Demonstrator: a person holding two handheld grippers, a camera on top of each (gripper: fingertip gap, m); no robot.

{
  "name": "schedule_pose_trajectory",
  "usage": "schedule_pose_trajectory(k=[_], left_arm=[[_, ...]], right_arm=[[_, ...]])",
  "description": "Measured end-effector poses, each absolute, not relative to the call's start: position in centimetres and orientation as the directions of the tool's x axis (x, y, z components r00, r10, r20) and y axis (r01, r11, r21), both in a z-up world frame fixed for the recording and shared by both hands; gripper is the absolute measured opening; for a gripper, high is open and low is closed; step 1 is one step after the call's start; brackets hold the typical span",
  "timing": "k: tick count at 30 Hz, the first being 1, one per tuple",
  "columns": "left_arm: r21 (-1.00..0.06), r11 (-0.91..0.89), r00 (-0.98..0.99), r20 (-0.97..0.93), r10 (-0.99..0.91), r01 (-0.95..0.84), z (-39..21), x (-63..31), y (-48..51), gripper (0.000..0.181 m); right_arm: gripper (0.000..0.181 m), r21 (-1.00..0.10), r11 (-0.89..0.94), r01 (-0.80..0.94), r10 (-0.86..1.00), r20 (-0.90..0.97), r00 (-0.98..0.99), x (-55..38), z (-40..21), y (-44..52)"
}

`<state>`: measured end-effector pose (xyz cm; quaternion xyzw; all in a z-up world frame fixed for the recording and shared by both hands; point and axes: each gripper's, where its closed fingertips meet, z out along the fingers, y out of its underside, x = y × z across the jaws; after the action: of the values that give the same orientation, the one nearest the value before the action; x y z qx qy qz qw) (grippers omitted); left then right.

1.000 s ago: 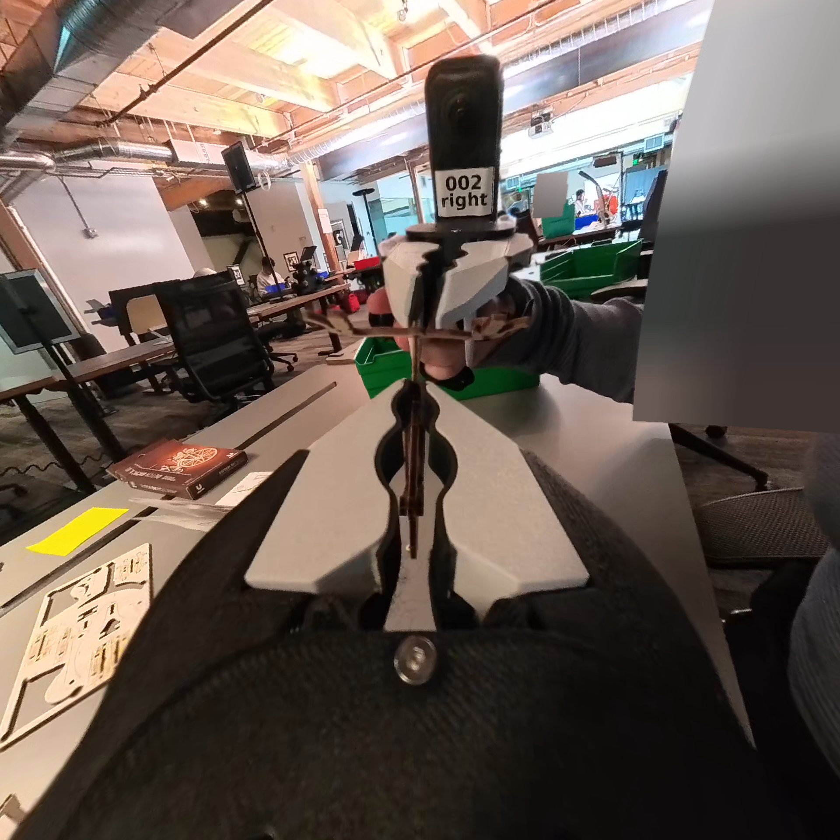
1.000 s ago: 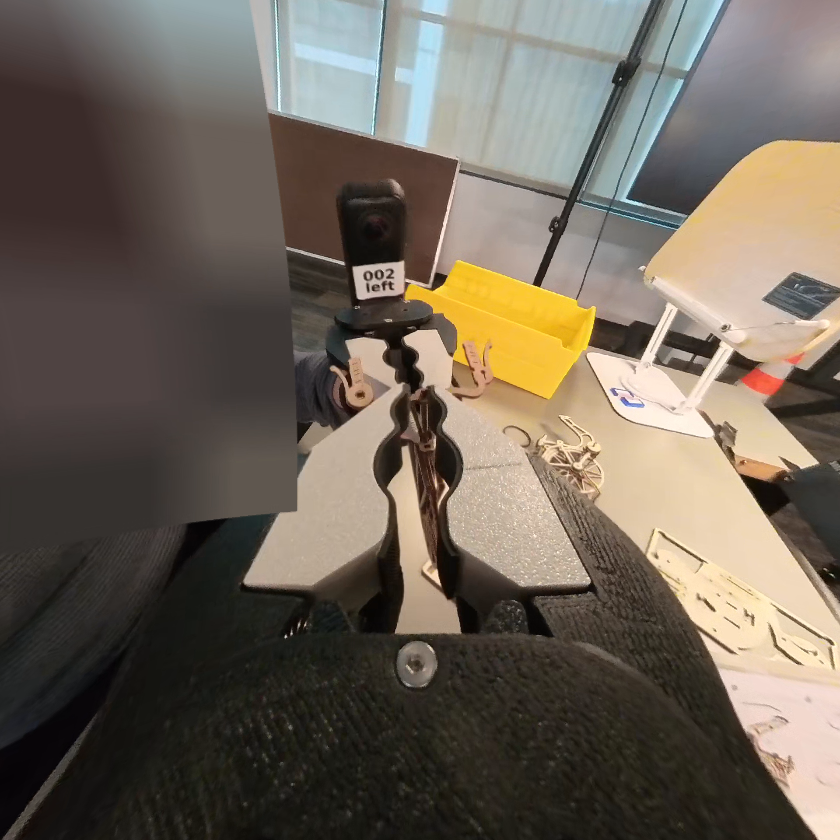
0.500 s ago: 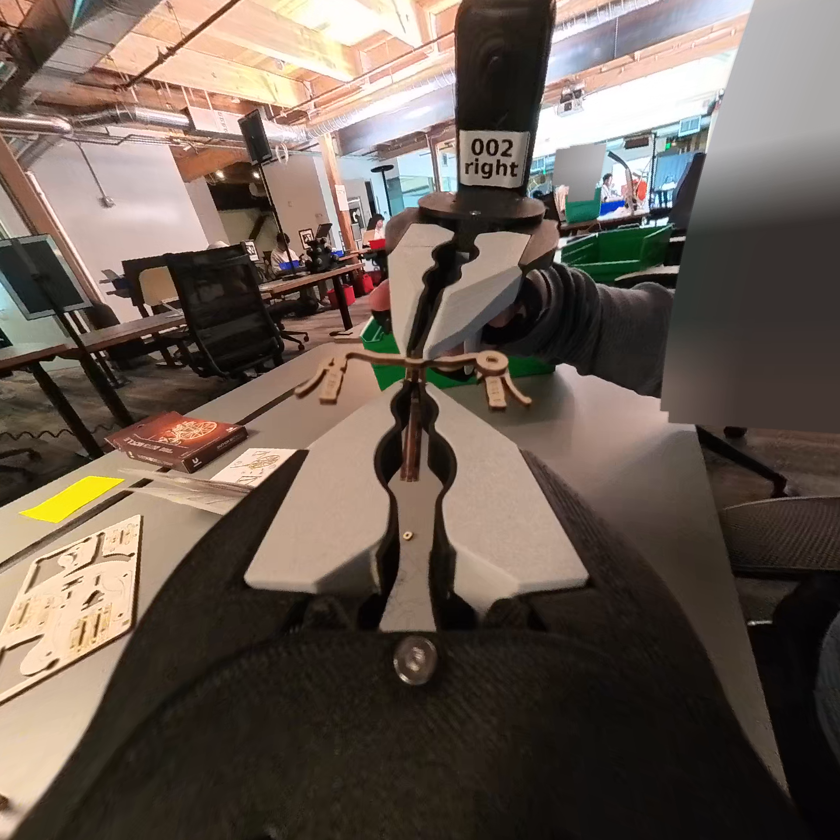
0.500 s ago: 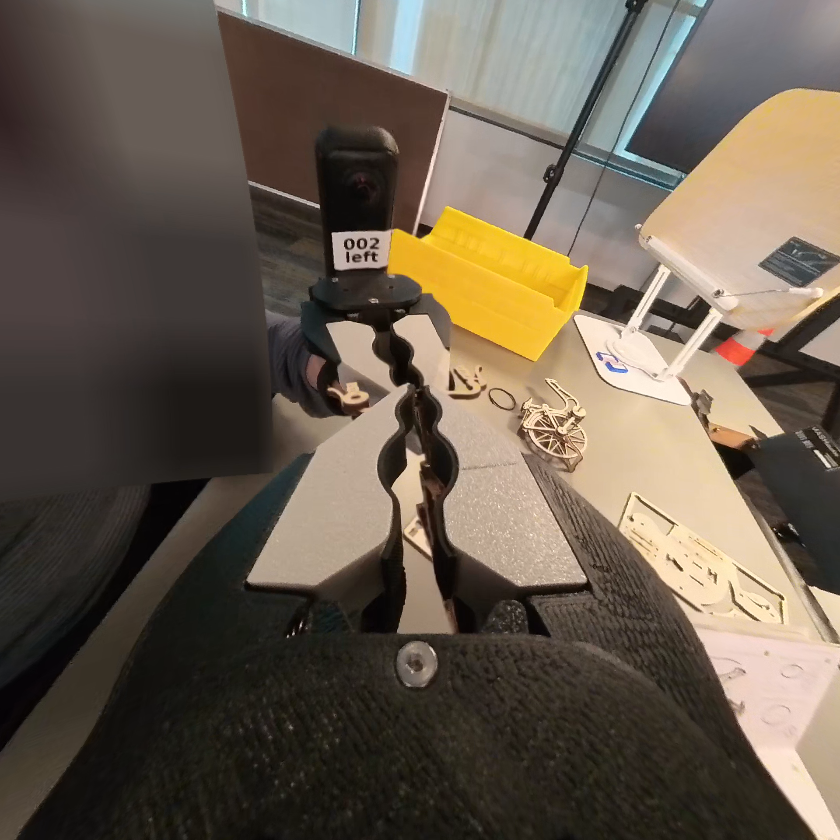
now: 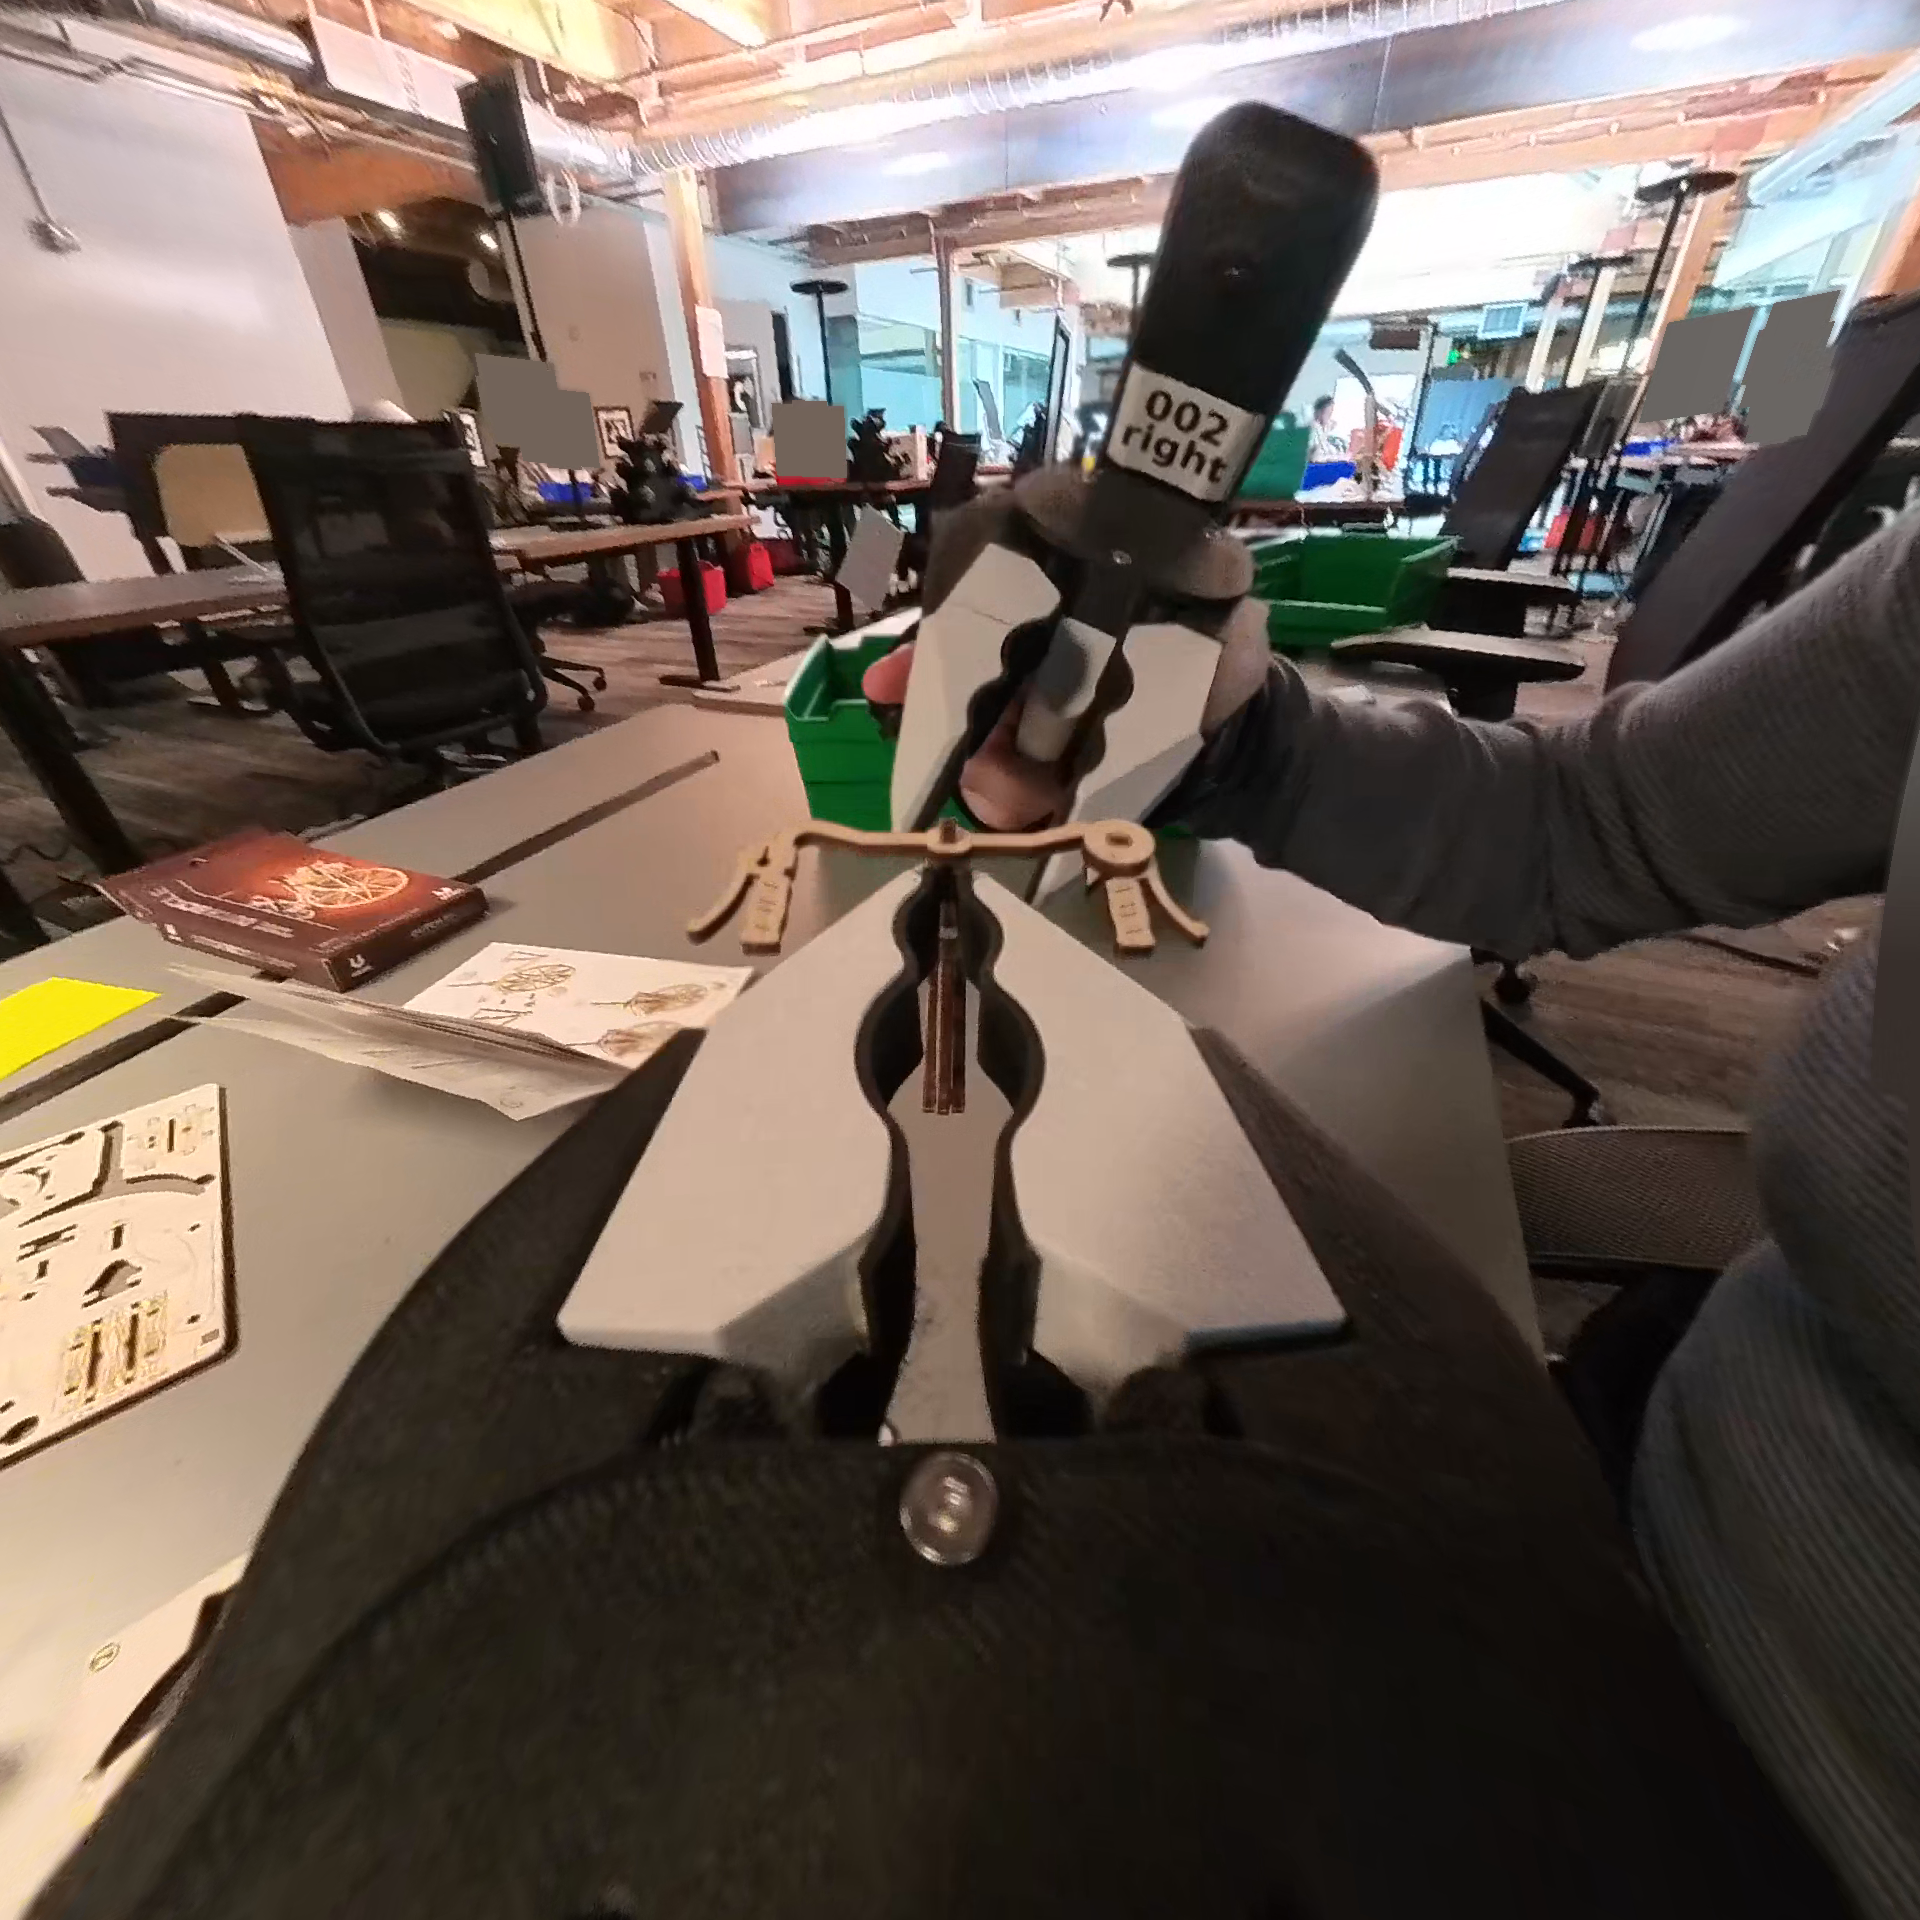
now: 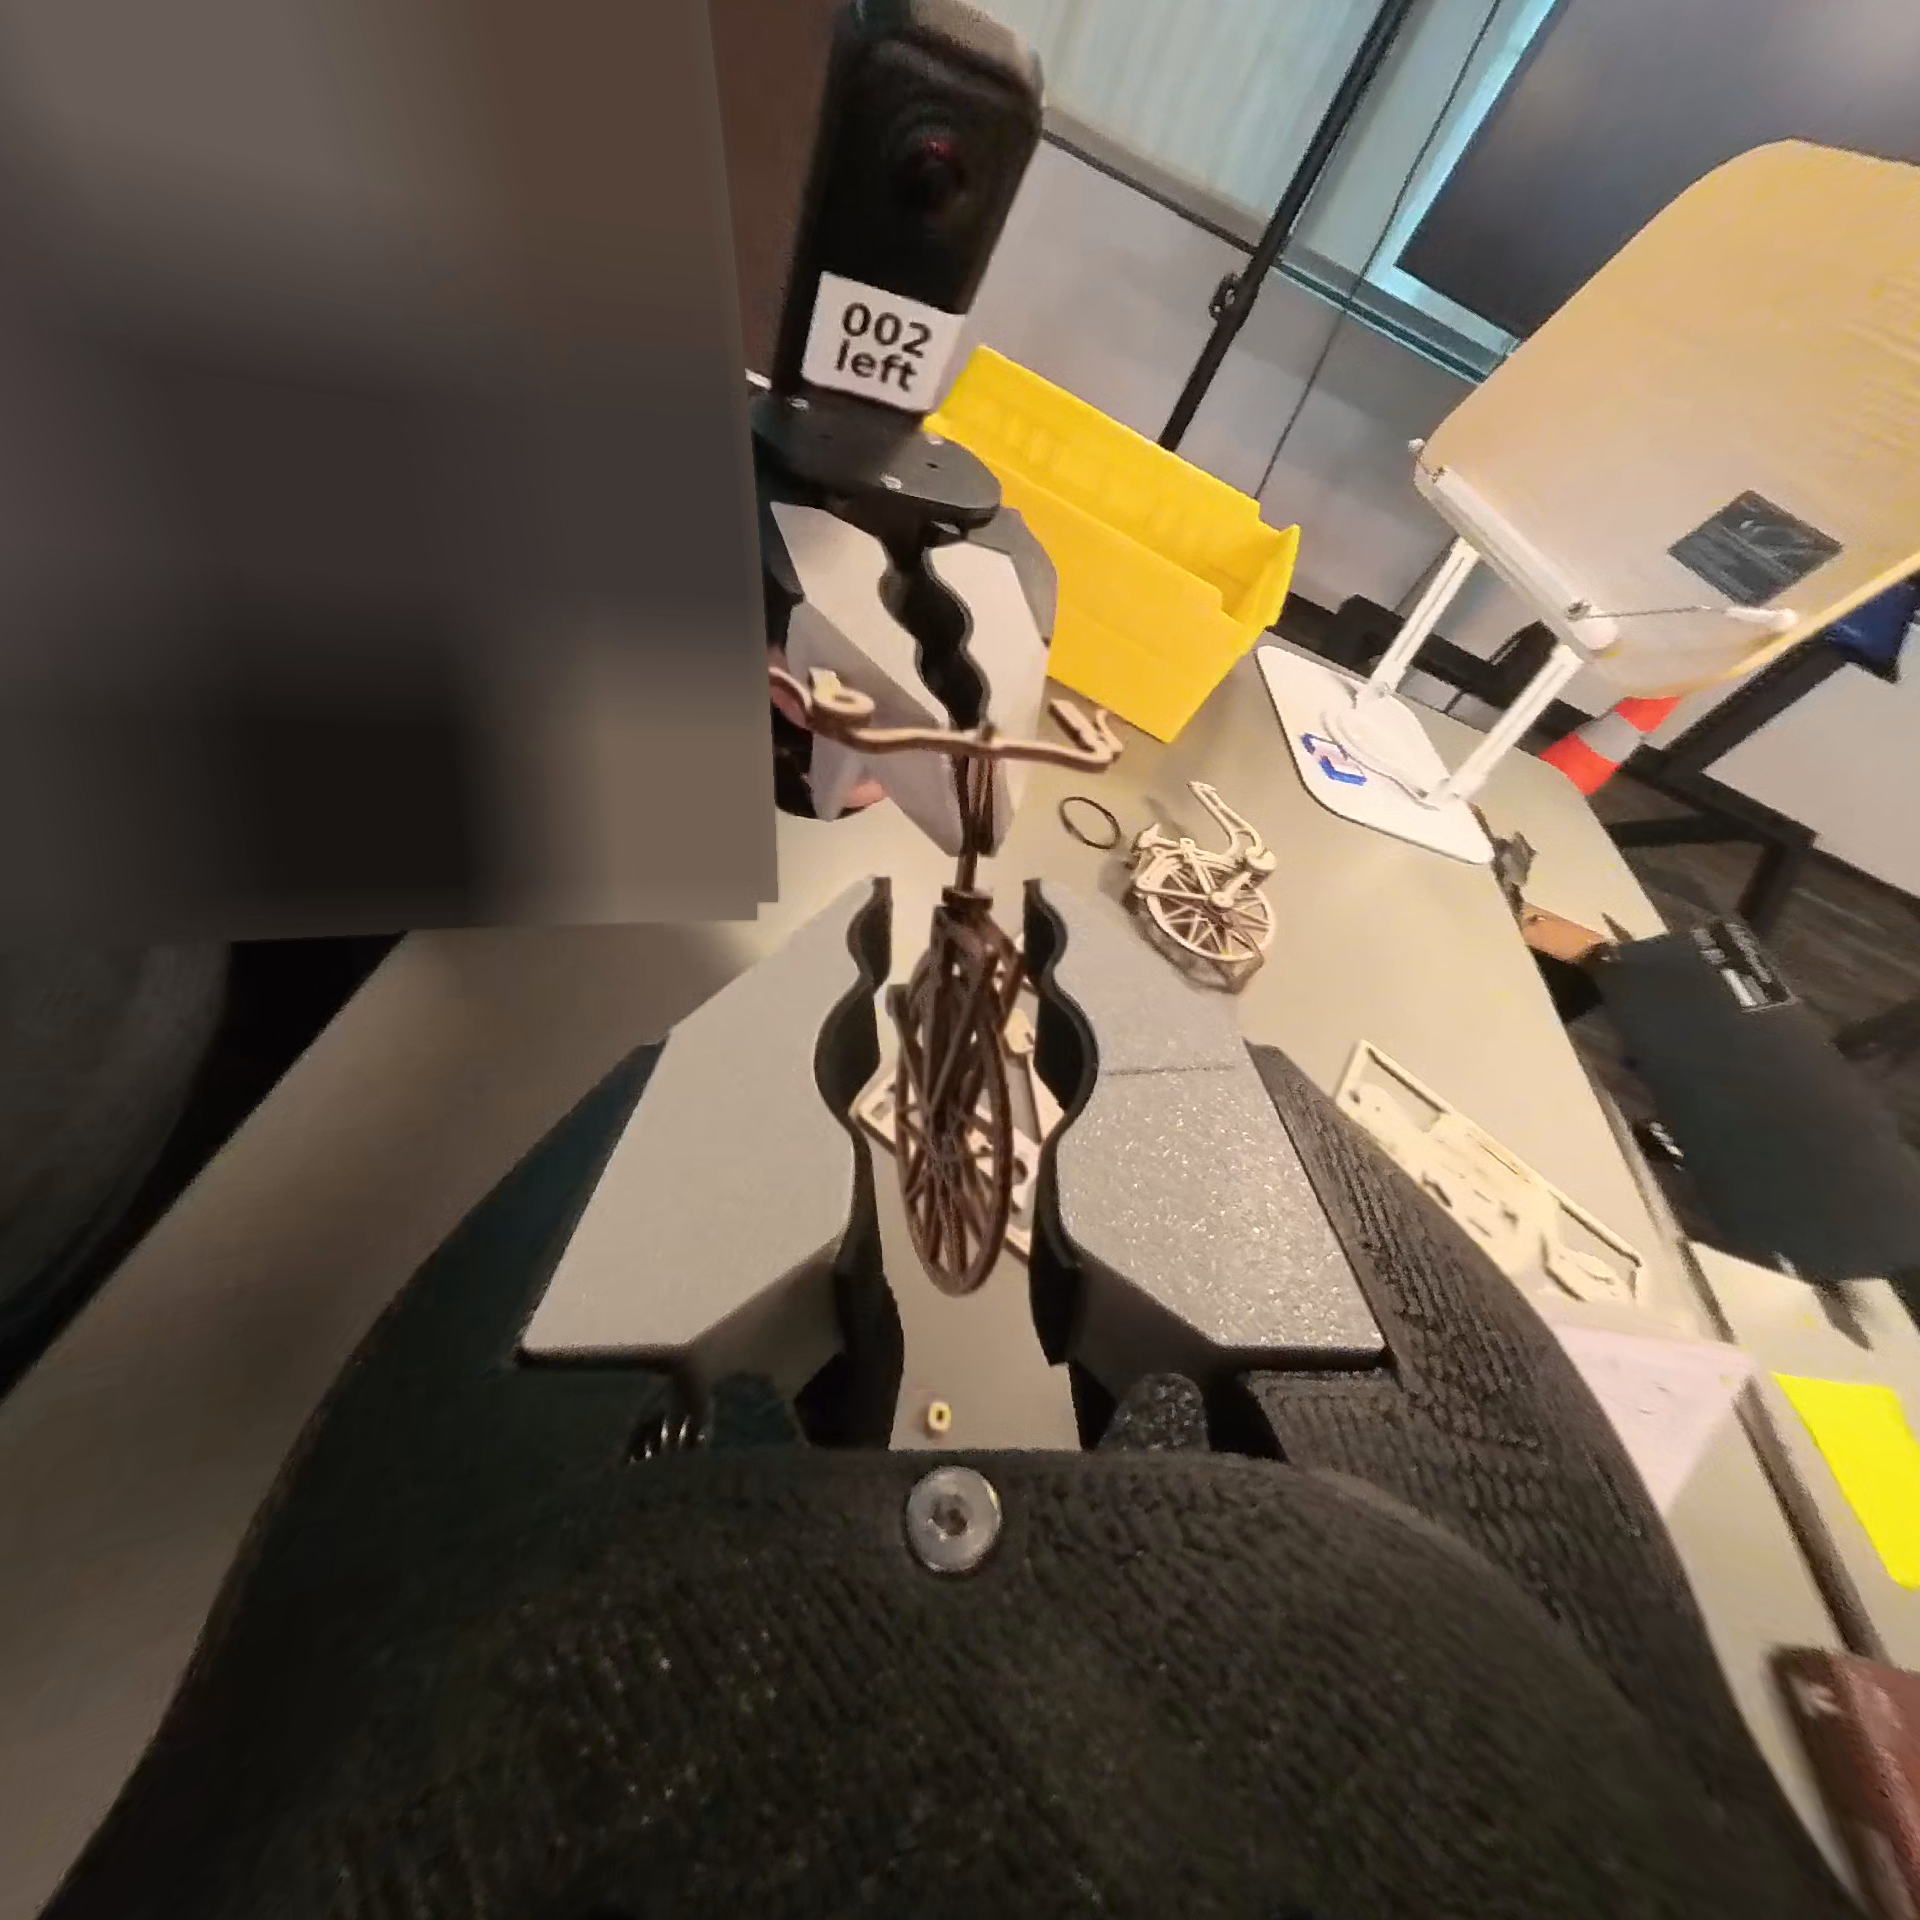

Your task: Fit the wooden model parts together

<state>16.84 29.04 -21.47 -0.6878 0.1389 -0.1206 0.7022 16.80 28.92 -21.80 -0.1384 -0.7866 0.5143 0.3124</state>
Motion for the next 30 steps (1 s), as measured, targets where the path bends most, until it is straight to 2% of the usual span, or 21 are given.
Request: schedule_pose_trajectory(k=[4, 6, 15, 19, 21, 22, 24, 27, 30], left_arm=[[-0.999, -0.022, 0.909, -0.022, -0.416, -0.034, -21.7, 17.4, 28.9, 0.002], [-0.999, -0.021, 0.905, -0.028, -0.425, -0.041, -21.5, 17.6, 28.7, 0.002], [-0.992, 0.101, 0.913, 0.022, -0.407, 0.069, -19.2, 17.3, 28.1, 0.002], [-0.989, 0.105, 0.897, 0.049, -0.44, 0.105, -19.1, 17.5, 28.1, 0.001], [-0.99, 0.079, 0.898, 0.073, -0.434, 0.119, -19.4, 17.2, 28.2, 0.002], [-0.99, 0.06, 0.905, 0.088, -0.415, 0.124, -19.8, 16.8, 28.2, 0.002], [-0.991, 0.022, 0.92, 0.111, -0.376, 0.128, -20.8, 15.9, 28.0, 0.001], [-0.996, -0.046, 0.958, 0.081, -0.274, 0.071, -22.9, 14.7, 28.0, 0.001], [-0.997, -0.059, 0.971, 0.066, -0.231, 0.054, -23.7, 14.4, 28.0, 0.001]], right_arm=[[0.02, -0.891, 0.452, -0.035, 0.528, 0.299, -0.795, 16.4, -22.8, 28.6], [0.011, -0.892, 0.452, -0.001, 0.517, 0.263, -0.815, 16.5, -23.4, 28.4], [0.008, -0.988, 0.15, 0.043, 0.555, 0.048, -0.83, 16.4, -21.5, 27.1], [0.008, -0.995, 0.09, 0.054, 0.539, 0.003, -0.842, 16.6, -21.5, 26.8], [0.024, -0.99, 0.137, 0.024, 0.574, 0.06, -0.816, 16.4, -22.1, 27.8], [0.027, -0.978, 0.204, 0.034, 0.612, 0.101, -0.785, 16.1, -23.1, 29.2], [0.024, -0.917, 0.365, 0.162, 0.663, 0.134, -0.736, 15.9, -27.0, 32.8], [0.023, -0.785, 0.428, 0.447, 0.724, 0.003, -0.689, 16.9, -33.2, 36.0], [0.023, -0.735, 0.453, 0.504, 0.745, 0.002, -0.667, 17.1, -36.3, 36.5]])
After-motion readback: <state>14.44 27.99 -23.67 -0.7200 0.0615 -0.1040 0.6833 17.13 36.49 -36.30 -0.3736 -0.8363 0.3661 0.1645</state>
